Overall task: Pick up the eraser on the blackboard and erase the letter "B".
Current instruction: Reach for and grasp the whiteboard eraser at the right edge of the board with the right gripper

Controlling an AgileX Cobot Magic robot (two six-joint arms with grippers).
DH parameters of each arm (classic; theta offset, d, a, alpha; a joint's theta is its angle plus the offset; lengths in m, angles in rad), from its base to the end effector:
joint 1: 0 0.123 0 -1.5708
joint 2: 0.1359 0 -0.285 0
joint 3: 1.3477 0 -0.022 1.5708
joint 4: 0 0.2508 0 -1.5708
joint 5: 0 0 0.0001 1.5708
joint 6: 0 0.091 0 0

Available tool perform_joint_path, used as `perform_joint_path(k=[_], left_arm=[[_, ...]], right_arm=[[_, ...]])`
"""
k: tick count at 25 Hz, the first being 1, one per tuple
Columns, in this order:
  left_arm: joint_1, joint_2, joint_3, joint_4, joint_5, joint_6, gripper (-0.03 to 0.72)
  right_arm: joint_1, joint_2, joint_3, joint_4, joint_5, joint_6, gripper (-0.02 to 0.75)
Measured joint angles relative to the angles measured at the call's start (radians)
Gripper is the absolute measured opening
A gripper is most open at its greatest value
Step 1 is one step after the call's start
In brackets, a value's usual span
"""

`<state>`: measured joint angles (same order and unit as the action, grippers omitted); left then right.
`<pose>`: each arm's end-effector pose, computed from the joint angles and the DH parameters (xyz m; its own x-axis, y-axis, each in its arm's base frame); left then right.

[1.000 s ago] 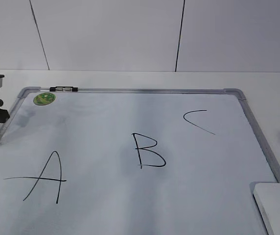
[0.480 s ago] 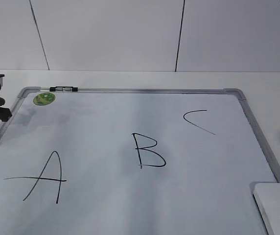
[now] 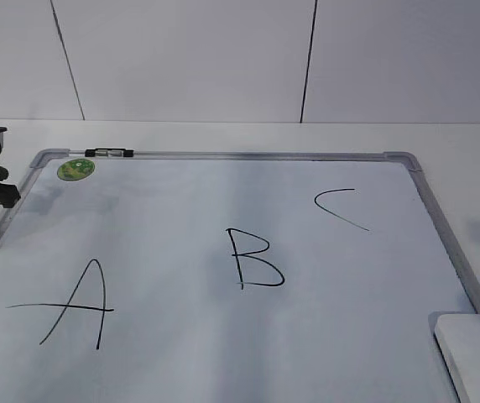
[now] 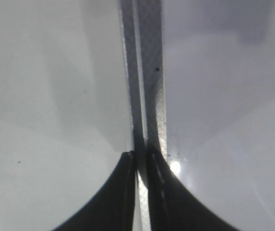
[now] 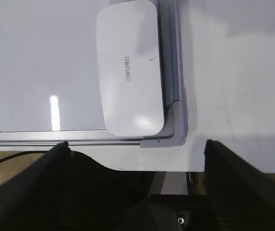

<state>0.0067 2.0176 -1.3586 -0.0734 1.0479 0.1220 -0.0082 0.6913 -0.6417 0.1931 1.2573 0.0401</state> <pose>0.3752 -0.0033 0.1530 -0.9960 0.0783 0.0421 0.0754 0.9949 -0.0673 0.0881 0.0159 0.2803 -0.9379 0.1062 -0.3302 0.0385 0.9780 0.2052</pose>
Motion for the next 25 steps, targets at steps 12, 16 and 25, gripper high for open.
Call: perform_joint_path(k=[12, 16, 25], left_arm=[[0.0, 0.0, 0.0, -0.012, 0.0, 0.0, 0.029], [0.0, 0.0, 0.0, -0.014, 0.0, 0.0, 0.029], [0.002, 0.0, 0.0, -0.015, -0.002, 0.0, 0.029]], right_arm=[[0.0, 0.278, 0.0, 0.084, -0.03, -0.081, 0.681], [0.024, 0.398, -0.006, 0.086, -0.078, -0.103, 0.681], [0.162, 0.563, -0.011, 0.042, -0.238, -0.086, 0.681]])
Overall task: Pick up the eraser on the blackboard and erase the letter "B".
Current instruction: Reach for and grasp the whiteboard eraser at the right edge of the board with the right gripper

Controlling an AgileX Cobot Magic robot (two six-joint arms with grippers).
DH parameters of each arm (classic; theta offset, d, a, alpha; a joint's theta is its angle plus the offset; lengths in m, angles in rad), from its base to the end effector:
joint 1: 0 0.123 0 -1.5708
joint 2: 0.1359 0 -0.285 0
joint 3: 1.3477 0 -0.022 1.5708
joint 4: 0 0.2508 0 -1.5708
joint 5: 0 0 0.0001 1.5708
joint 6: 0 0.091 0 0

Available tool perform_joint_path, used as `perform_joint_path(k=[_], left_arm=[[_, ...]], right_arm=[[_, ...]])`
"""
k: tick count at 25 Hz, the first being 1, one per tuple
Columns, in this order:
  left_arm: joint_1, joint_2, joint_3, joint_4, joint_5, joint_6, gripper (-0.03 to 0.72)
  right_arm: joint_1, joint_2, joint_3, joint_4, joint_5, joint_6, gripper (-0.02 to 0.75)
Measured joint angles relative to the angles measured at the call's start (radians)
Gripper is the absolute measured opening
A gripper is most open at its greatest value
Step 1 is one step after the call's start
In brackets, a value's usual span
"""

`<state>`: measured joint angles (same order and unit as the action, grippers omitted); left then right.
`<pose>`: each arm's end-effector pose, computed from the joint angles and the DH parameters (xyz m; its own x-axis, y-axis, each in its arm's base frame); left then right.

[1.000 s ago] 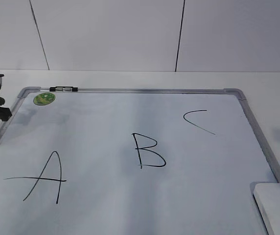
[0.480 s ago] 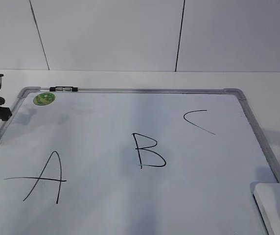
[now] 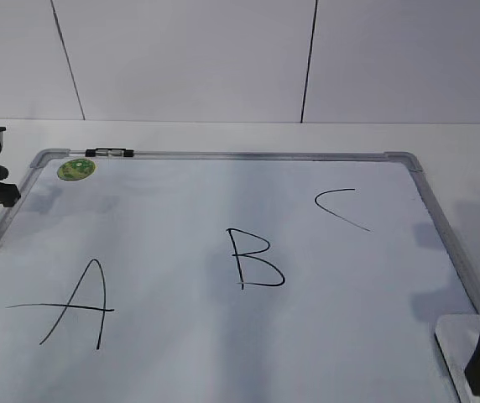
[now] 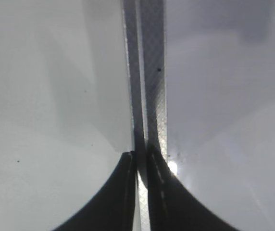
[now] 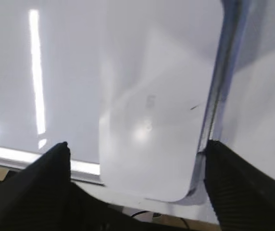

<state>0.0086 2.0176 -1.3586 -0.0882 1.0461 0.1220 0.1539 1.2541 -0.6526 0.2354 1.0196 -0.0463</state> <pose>0.3755 -0.0037 0.1531 -0.9969 0.0689 0.0394 0.0656 0.9947 -0.0795 0.1773 0.0458 0.2101 -0.9965 -0.0767 -0.0337 -0.0819 0.9760 0.2017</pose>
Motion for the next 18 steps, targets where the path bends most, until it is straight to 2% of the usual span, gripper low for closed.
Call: perform_joint_path(k=[3, 11, 18], left_arm=[[0.0, 0.0, 0.0, -0.002, 0.0, 0.0, 0.029], [0.0, 0.0, 0.0, -0.002, -0.002, 0.0, 0.029], [0.0, 0.0, 0.0, -0.002, -0.004, 0.0, 0.029]], right_arm=[[0.002, 0.036, -0.03, -0.07, -0.029, 0.022, 0.681], [0.044, 0.1, -0.093, -0.065, -0.032, 0.055, 0.681], [0.059, 0.141, -0.093, -0.125, -0.029, 0.112, 0.681]])
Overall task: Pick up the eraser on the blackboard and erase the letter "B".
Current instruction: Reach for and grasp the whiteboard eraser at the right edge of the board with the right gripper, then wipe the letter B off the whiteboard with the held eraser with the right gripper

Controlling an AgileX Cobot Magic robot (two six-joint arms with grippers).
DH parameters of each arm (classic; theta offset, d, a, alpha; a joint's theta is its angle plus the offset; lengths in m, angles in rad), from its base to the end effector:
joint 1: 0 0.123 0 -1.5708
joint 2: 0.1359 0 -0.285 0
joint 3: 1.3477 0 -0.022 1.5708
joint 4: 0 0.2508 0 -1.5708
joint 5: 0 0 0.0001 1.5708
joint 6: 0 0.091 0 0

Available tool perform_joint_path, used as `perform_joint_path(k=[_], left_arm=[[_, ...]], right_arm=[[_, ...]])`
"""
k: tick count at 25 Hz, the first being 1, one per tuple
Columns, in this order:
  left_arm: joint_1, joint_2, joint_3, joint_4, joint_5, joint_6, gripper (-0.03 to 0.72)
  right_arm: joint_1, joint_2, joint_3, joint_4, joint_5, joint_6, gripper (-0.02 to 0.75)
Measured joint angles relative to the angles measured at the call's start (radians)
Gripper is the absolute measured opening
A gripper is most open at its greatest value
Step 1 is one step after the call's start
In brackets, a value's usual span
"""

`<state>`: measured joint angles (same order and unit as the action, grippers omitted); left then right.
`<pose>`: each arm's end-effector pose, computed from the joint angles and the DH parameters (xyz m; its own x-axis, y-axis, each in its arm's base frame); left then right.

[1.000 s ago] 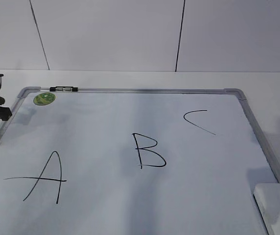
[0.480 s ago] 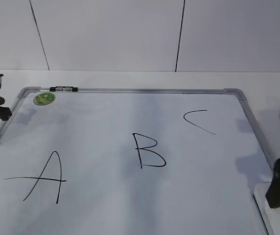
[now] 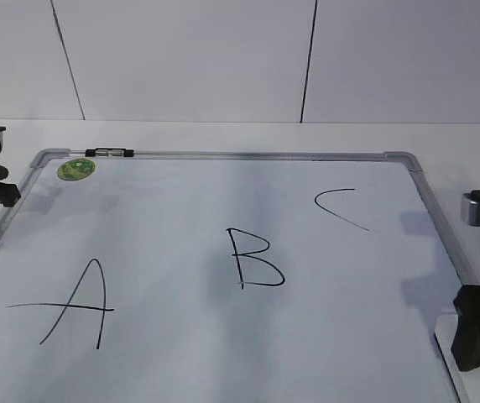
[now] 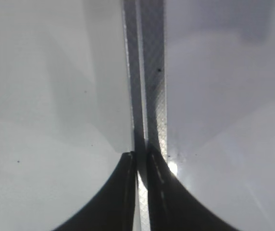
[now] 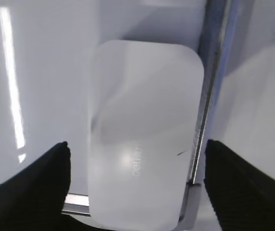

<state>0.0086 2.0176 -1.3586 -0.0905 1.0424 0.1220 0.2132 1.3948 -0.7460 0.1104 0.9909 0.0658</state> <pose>0.3758 -0.0039 0.1531 -0.9971 0.0674 0.0355 0.0644 0.9946 -0.0809 0.2078 0.0536 0.2022 -0.9962 -0.0872 -0.0093 -0.0876 0.9917 0.0941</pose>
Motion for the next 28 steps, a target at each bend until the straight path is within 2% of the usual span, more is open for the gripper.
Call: perform_joint_path(k=[23, 28], left_arm=[[0.0, 0.0, 0.0, -0.004, -0.014, 0.0, 0.029], [0.0, 0.0, 0.0, -0.004, -0.017, 0.0, 0.029]], right_arm=[[0.001, 0.167, -0.007, 0.007, 0.006, 0.023, 0.678], [0.001, 0.167, -0.026, 0.009, 0.011, 0.032, 0.608]])
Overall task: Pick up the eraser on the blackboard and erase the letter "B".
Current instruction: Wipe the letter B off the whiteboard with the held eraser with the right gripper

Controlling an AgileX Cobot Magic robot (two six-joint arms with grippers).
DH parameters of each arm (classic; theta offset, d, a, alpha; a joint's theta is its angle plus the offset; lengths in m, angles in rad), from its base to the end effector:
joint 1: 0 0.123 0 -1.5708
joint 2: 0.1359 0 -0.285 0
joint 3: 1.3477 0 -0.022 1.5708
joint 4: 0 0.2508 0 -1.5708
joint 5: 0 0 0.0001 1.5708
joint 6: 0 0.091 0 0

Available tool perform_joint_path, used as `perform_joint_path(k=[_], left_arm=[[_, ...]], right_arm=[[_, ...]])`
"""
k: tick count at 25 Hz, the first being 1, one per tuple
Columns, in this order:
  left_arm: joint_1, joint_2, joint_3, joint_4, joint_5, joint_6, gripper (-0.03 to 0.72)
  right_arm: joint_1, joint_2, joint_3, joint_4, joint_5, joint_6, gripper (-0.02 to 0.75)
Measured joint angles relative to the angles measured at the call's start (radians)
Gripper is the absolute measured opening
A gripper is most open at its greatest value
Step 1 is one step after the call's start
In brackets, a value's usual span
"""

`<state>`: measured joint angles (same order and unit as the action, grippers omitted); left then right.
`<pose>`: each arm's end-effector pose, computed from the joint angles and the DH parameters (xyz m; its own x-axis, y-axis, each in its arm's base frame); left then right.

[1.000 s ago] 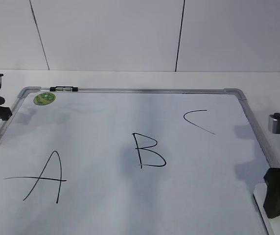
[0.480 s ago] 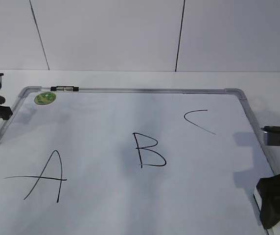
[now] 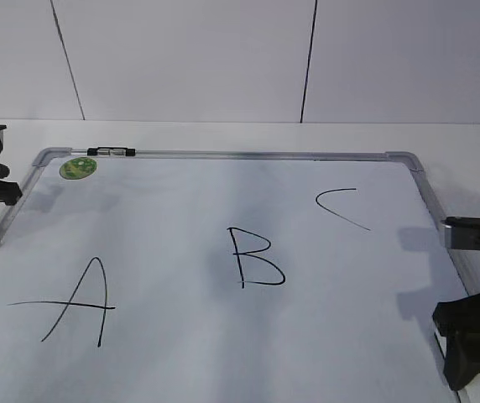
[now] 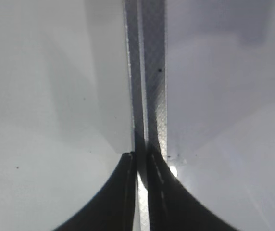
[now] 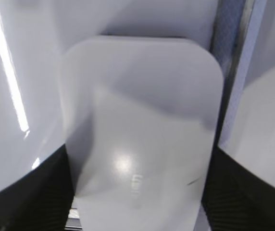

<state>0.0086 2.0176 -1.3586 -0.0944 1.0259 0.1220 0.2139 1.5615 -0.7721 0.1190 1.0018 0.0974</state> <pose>0.3773 -0.0041 0.1531 -0.9978 0.0641 0.0190 0.0623 0.9947 -0.0822 0.2227 0.0577 0.1708 -0.9883 -0.0507 0.1439 -0.0399 0.9962 0.0770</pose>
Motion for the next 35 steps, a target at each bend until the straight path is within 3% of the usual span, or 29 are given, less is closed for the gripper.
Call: perform_joint_path(k=[4, 19, 24, 30, 35], left_arm=[[0.0, 0.0, 0.0, -0.001, 0.0, 0.0, 0.029], [0.0, 0.0, 0.0, -0.001, -0.002, 0.0, 0.028], [0.0, 0.0, 0.0, -0.001, -0.005, 0.0, 0.029], [0.0, 0.0, 0.0, -0.003, -0.005, 0.0, 0.029], [0.0, 0.0, 0.0, -0.003, -0.007, 0.0, 0.029]], right_arm=[[0.0, 0.001, -0.003, 0.002, 0.002, 0.008, 0.565], [0.0, 0.008, -0.057, -0.003, 0.057, 0.014, 0.557], [0.0, 0.008, -0.171, 0.007, 0.164, 0.014, 0.557], [0.011, 0.017, -0.361, 0.049, 0.185, 0.014, 0.557], [0.127, 0.135, -0.521, 0.018, 0.21, 0.029, 0.557]])
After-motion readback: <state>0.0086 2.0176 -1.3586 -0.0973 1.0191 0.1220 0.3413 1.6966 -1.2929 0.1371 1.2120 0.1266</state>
